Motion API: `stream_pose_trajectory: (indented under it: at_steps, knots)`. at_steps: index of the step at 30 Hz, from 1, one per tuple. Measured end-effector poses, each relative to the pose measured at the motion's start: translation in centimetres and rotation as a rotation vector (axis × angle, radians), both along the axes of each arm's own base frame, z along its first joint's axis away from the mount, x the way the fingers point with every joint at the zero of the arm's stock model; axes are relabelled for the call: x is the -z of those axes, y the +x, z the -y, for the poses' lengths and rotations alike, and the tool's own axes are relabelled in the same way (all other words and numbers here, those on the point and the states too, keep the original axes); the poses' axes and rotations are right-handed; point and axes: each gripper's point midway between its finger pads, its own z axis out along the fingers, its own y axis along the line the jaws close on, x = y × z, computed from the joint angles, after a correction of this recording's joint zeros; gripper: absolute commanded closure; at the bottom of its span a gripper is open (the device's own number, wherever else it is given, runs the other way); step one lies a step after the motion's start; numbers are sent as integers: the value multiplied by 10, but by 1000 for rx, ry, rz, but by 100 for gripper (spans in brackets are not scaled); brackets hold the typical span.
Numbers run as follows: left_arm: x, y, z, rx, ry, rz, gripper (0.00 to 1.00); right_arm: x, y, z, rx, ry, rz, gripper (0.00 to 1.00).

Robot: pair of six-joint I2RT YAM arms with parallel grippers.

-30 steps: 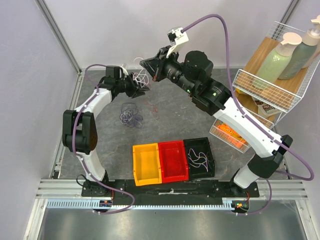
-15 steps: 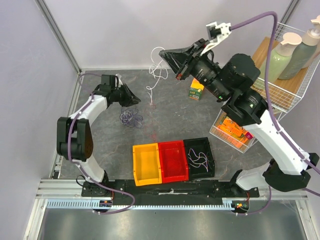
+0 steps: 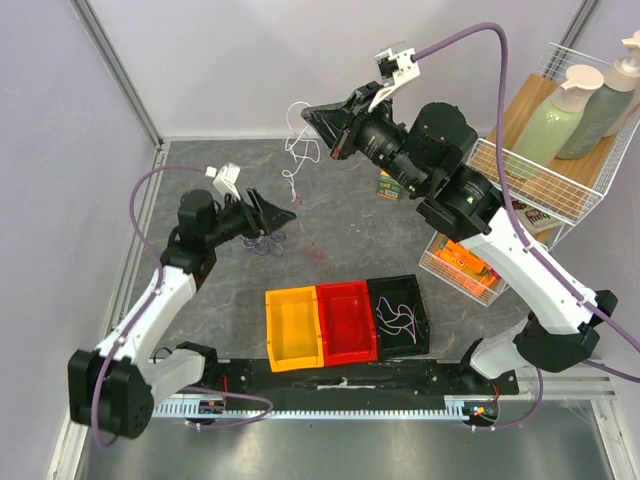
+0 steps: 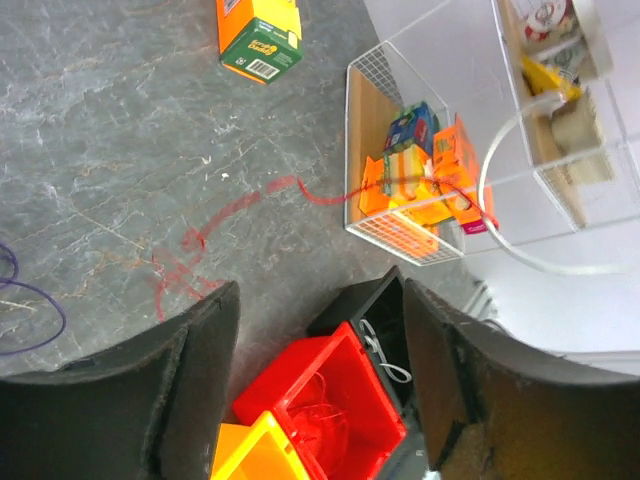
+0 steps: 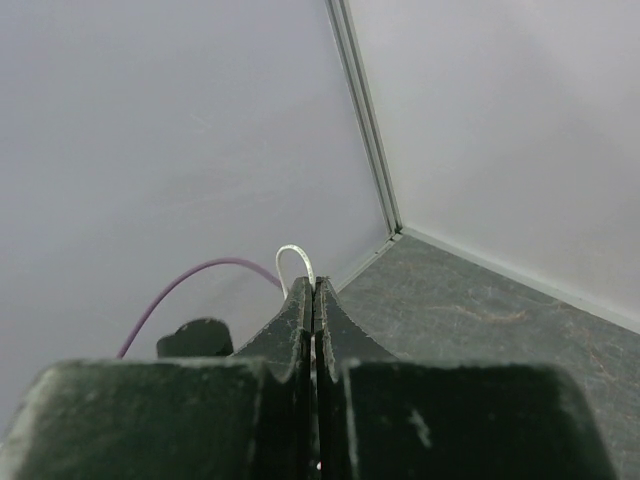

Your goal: Untangle the cables

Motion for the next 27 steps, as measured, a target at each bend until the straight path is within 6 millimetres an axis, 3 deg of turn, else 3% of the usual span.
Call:
stream_pose_trajectory:
  at_steps: [1, 2, 6, 13, 18, 19, 21, 22, 24, 25, 27]
  knots:
    - [-1, -6, 3, -1, 11, 40, 6, 0, 0, 0, 0, -1, 0, 100]
    - [0, -8, 1, -29, 25, 78, 5, 0, 0, 0, 0, 1, 1, 100]
    - [13, -28, 16, -46, 71, 167, 9, -1, 0, 0, -1, 2, 2, 100]
    - [55, 2, 16, -143, 172, 52, 6, -3, -1, 0, -5, 6, 6, 100]
    - [95, 12, 30, -117, 226, -70, 17, -4, -2, 0, -8, 6, 8, 100]
    - [101, 16, 32, -119, 241, -98, 21, -4, -2, 0, -8, 6, 7, 100]
    - [110, 26, 35, -127, 261, -133, 40, -4, -2, 0, -8, 6, 8, 100]
    - [113, 31, 36, -135, 271, -146, 52, -4, -2, 0, -9, 6, 7, 100]
    - [119, 40, 38, -149, 287, -170, 88, -4, -2, 0, -9, 4, 6, 100]
    - [120, 43, 38, -157, 289, -181, 98, -4, -2, 0, -8, 3, 6, 100]
    - [121, 47, 35, -172, 317, -197, 98, -3, -3, 2, -4, -6, 9, 100]
